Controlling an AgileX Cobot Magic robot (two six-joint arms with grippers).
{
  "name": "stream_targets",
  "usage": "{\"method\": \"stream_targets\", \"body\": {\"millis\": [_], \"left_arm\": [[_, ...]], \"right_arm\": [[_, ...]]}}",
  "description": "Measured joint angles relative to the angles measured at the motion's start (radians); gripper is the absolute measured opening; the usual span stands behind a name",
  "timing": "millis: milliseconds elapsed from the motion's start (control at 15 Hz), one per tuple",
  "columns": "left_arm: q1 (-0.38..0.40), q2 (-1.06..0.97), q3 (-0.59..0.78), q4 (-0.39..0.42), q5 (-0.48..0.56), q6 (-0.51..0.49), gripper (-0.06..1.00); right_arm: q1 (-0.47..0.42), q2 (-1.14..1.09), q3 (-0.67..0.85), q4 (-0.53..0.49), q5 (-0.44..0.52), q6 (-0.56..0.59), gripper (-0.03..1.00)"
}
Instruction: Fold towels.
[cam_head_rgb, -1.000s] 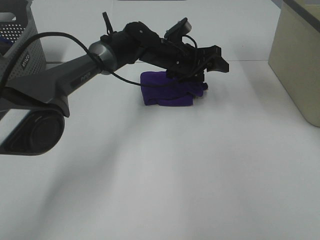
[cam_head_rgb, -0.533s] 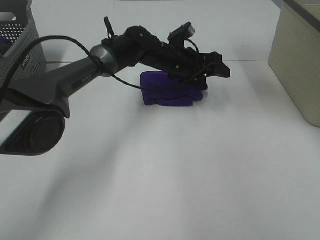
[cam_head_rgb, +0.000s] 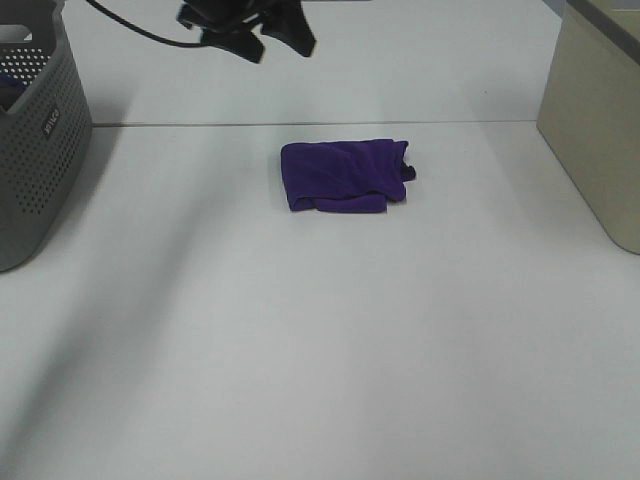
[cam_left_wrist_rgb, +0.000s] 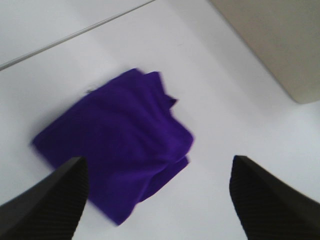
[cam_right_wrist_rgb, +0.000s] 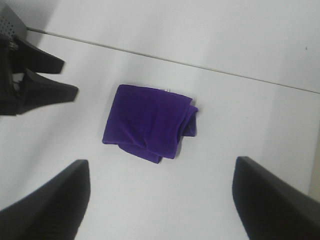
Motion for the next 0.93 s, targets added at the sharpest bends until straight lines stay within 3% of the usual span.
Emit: {"method": "stream_targets", "body": {"millis": [133, 333, 467, 667, 933], "left_arm": [[0.003, -0.058, 0.0, 0.25, 0.015, -0.097, 0.72], [0.013, -0.136, 0.0, 0.403, 0.016, -0.162, 0.72], [0.067, -0.23, 0.058, 0.436, 0.016, -0.211, 0.72], [0.164, -0.5, 0.337, 0.468, 0.016, -0.225, 0.72], [0.193, -0.966, 0.907, 0.479, 0.015, -0.243, 0.72]], "right_arm": [[0.0, -0.081, 0.063, -0.077, 0.0, 0.022, 0.77], [0.0, -0.237, 0.217, -0.196, -0.002, 0.045, 0.77], [0.0, -0.423, 0.396, -0.24, -0.004, 0.067, 0.77], [0.0, -0.719, 0.63, -0.247, -0.003, 0.097, 0.77], [0.0, -1.094, 0.878, -0.254, -0.003, 0.143, 0.77]]}}
